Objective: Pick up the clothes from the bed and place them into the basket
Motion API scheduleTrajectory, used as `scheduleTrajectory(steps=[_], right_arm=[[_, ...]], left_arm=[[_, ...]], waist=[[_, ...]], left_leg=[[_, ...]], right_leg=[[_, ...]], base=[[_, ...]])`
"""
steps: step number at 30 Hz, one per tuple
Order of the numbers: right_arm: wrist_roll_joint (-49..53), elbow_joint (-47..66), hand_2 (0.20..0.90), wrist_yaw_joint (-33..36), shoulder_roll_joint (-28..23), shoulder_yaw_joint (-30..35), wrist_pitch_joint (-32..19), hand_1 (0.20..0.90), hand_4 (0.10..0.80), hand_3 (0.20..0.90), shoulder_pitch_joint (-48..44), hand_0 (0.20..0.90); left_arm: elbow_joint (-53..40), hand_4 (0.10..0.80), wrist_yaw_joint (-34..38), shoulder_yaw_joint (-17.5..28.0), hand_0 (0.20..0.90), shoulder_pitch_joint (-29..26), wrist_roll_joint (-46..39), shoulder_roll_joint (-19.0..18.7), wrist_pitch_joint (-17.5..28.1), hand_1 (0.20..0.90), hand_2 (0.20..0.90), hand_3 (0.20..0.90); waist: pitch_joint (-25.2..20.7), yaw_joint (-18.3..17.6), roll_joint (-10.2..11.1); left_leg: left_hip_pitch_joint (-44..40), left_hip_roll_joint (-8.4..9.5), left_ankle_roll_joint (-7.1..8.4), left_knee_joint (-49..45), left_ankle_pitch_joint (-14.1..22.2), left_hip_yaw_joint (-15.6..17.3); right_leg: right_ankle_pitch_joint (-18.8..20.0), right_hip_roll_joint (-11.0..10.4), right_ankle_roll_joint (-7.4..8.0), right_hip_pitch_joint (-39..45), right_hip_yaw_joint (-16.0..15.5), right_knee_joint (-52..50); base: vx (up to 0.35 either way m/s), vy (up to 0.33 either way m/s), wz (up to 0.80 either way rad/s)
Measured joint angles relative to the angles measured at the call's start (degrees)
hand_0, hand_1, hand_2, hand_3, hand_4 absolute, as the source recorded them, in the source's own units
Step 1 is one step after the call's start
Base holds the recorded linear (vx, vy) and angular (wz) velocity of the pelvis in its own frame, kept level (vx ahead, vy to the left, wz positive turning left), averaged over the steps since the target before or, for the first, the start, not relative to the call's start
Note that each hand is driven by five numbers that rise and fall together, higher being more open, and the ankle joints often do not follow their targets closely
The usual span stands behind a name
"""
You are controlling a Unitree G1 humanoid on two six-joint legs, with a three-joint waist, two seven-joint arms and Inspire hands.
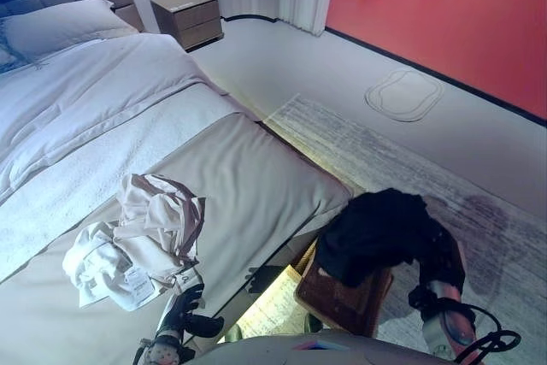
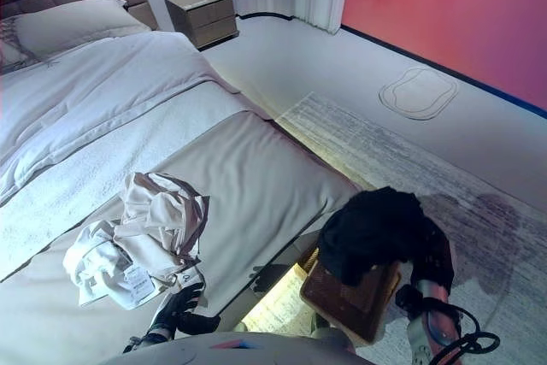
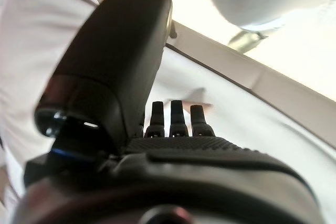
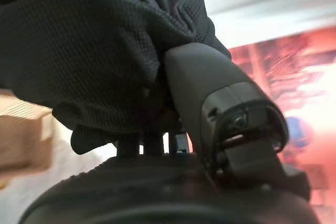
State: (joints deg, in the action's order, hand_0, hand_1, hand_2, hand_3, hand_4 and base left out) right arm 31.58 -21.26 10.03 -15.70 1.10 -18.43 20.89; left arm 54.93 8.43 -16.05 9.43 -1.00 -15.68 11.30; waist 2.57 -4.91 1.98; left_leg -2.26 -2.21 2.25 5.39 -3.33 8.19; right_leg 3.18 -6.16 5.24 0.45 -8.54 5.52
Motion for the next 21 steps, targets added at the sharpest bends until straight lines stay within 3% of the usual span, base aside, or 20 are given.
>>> scheduleTrajectory(steps=[8,21], right_arm=[[2.8,-7.8,0.3,4.1,2.6,-1.2,0.0,0.3,0.1,0.2,-0.3,0.3],[10.4,-17.9,0.3,2.7,3.5,-2.1,1.3,0.3,0.1,0.2,-5.8,0.3]], left_arm=[[-0.1,0.8,-1.1,-1.2,0.9,1.2,0.7,-0.1,-1.5,0.9,0.9,0.9],[-0.1,0.8,-2.8,-2.2,0.9,0.1,1.1,-1.2,-2.3,0.9,0.9,0.9]], waist=[[-1.3,0.5,-1.8],[-1.3,2.2,-1.9]], left_leg=[[-0.3,-0.03,-0.28,0.0,0.0,0.1],[-1.3,-0.73,-0.32,0.0,0.5,0.1]], right_leg=[[0.2,0.1,0.22,0.1,0.0,0.0],[0.2,0.7,0.2,1.1,-0.3,0.0]], base=[[-0.004,-0.004,0.0],[0.007,-0.008,0.0]])
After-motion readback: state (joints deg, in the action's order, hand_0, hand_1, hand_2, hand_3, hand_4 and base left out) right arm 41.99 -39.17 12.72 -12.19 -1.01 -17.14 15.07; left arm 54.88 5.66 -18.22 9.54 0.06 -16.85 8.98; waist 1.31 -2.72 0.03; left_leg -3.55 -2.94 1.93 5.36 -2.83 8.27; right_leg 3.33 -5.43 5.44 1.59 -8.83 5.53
